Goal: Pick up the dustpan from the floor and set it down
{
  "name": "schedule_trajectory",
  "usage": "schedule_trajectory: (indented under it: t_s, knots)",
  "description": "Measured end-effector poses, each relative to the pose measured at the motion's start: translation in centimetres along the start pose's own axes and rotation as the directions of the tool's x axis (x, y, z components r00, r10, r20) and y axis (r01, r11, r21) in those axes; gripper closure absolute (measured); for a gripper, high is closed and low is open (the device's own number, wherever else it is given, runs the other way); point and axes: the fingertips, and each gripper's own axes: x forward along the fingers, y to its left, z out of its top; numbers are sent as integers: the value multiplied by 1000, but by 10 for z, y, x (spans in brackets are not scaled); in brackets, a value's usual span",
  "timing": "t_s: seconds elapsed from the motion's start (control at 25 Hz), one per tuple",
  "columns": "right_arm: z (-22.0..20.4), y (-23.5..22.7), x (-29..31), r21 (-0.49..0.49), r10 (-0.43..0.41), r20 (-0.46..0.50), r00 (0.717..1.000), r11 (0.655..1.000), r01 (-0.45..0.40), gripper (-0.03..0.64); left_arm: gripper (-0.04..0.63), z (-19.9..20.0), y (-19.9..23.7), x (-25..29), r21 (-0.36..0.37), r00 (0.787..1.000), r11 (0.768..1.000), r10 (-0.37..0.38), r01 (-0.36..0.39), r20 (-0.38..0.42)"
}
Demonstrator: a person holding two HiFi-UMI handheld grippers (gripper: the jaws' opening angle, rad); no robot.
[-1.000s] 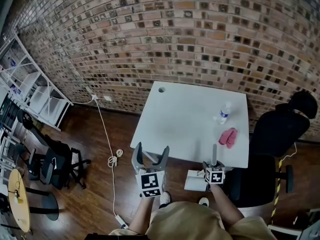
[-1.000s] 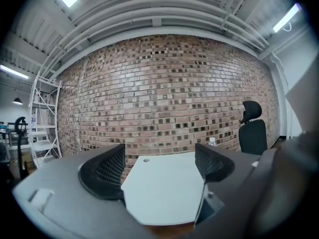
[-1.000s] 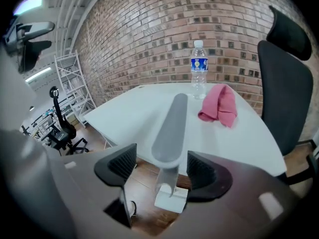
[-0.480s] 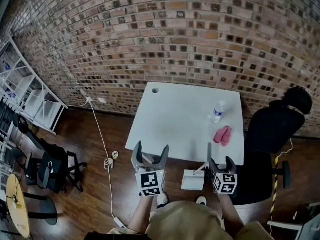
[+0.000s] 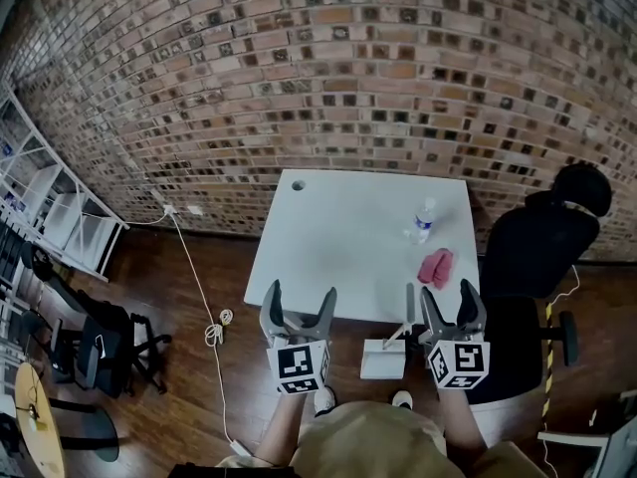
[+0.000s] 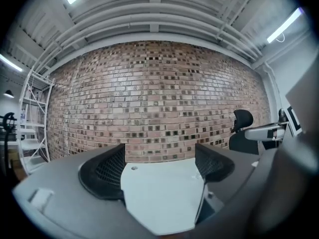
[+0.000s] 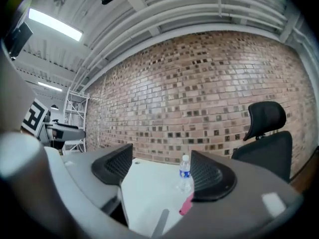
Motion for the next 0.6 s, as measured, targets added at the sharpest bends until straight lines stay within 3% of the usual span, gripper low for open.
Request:
schedule_trajectory:
  t_s: [0.12,0.24,0.36,0.6]
  knots:
    - [29,2,-4,-1,-1,68,998,1000,2,279,175,0,-2,1,1,1000,1000,-3,3,1]
    - [46,5,-8,-87,-11,99,995,996,19,290,176,1,-3,1,0,1000,1000,-1,1,6]
    - [49,6,-10,-132,-12,101,995,991,26,290,177,7,-5,1,3,1000,1000,0,0,20]
    - [46,8,-10,-119,-15,91,996,993,26,290,179,14,-4,0,5,999,1000,0,0,35]
